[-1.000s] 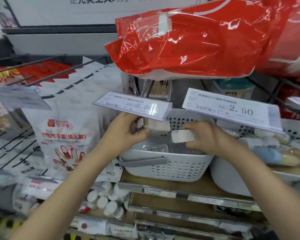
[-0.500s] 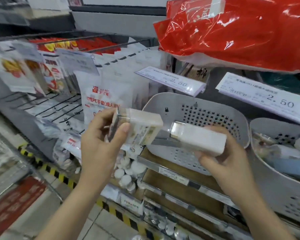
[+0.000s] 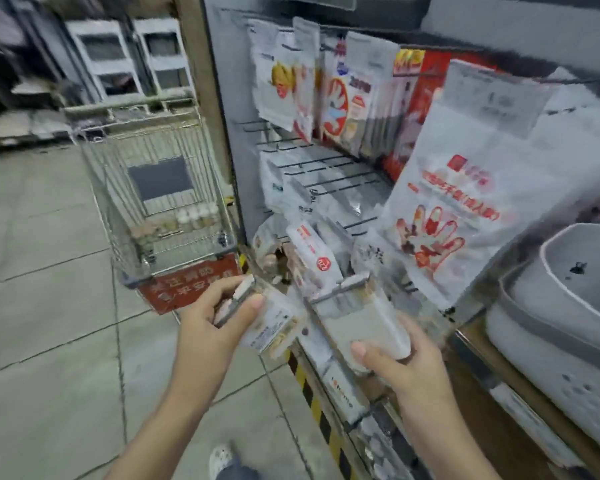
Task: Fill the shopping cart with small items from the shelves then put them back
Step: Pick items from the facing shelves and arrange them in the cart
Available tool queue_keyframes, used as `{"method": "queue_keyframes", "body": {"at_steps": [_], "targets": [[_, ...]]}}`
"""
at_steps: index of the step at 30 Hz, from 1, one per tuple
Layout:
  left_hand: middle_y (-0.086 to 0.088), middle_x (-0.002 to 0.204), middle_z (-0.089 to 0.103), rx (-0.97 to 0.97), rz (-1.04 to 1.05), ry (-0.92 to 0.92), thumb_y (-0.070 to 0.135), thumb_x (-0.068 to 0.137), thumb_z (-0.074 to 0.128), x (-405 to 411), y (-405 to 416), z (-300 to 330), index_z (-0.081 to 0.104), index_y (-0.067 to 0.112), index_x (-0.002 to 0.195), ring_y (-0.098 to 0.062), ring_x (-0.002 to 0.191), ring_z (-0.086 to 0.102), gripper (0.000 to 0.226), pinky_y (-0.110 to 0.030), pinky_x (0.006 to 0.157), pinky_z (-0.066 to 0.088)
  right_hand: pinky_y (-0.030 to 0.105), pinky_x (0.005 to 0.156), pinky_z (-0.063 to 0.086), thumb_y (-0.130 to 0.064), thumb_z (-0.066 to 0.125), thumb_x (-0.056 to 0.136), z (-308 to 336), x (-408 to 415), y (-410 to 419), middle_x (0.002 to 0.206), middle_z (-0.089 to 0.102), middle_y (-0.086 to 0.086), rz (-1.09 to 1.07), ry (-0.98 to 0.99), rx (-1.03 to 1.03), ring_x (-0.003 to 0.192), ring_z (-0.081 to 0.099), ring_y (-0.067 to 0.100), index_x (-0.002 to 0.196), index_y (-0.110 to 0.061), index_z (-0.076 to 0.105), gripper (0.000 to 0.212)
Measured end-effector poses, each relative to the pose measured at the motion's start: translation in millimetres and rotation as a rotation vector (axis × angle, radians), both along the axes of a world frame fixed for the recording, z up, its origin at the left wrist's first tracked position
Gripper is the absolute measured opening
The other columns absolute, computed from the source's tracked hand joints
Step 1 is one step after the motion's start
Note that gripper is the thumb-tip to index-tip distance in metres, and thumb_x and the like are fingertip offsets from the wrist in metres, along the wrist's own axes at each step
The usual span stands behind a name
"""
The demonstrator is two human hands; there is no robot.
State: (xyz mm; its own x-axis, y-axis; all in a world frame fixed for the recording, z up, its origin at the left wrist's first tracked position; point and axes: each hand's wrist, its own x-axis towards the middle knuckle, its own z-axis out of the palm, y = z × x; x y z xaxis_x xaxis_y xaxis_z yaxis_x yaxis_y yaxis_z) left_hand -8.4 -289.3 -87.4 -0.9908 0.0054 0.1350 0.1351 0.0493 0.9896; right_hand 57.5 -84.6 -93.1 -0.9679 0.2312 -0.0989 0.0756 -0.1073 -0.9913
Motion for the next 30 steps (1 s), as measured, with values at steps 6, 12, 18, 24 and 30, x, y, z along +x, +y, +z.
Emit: {"method": "queue_keyframes", "body": {"at_steps": [6, 12, 18, 24, 30], "targets": [[0.009, 0.081, 0.069, 0.036, 0.221, -0.105, 0.034, 0.073, 0.071, -37, -101, -22, 0.069, 0.023, 0.09, -0.006, 0.076, 0.061, 0.02, -0.013, 0.065, 0.046, 0.034, 0.073, 0.057, -0.023, 0.083, 0.05, -25, -81, -91, 0.095, 0.073, 0.007, 0.182, -0.071, -0.054, 0.087, 0.07, 0.023, 0.098, -0.019, 0.065, 0.051], [0.002, 0.083, 0.07, 0.002, 0.368, -0.153, 0.012, 0.086, 0.066, -89, -203, -39, 0.068, 0.014, 0.092, -0.008, 0.077, 0.061, 0.007, -0.013, 0.066, 0.046, 0.045, 0.082, 0.052, -0.026, 0.083, 0.046, -57, -157, -181, 0.101, 0.07, 0.016, 0.279, -0.117, -0.145, 0.094, 0.066, 0.032, 0.1, -0.014, 0.064, 0.058], [0.009, 0.075, 0.068, -0.041, 0.437, -0.221, 0.005, 0.087, 0.061, -141, -261, -50, 0.066, 0.012, 0.09, -0.003, 0.07, 0.06, 0.009, -0.01, 0.06, 0.045, 0.033, 0.074, 0.057, -0.025, 0.079, 0.048, -70, -216, -237, 0.101, 0.072, 0.012, 0.327, -0.201, -0.272, 0.092, 0.068, 0.025, 0.108, -0.011, 0.061, 0.064], [0.008, 0.073, 0.067, -0.037, 0.435, -0.33, 0.006, 0.089, 0.059, -204, -269, -67, 0.066, 0.013, 0.09, 0.001, 0.065, 0.059, 0.01, -0.008, 0.057, 0.044, 0.03, 0.068, 0.056, -0.008, 0.08, 0.049, -93, -283, -246, 0.09, 0.074, 0.01, 0.249, -0.297, -0.242, 0.082, 0.07, 0.021, 0.098, -0.012, 0.067, 0.05], [0.011, 0.077, 0.069, -0.054, 0.502, -0.387, 0.007, 0.088, 0.061, -288, -268, -83, 0.067, 0.016, 0.09, -0.001, 0.07, 0.06, 0.011, -0.011, 0.06, 0.046, 0.016, 0.057, 0.052, 0.0, 0.075, 0.056, -110, -390, -242, 0.078, 0.074, -0.001, 0.326, -0.346, -0.159, 0.072, 0.069, 0.008, 0.105, -0.006, 0.058, 0.052]]}}
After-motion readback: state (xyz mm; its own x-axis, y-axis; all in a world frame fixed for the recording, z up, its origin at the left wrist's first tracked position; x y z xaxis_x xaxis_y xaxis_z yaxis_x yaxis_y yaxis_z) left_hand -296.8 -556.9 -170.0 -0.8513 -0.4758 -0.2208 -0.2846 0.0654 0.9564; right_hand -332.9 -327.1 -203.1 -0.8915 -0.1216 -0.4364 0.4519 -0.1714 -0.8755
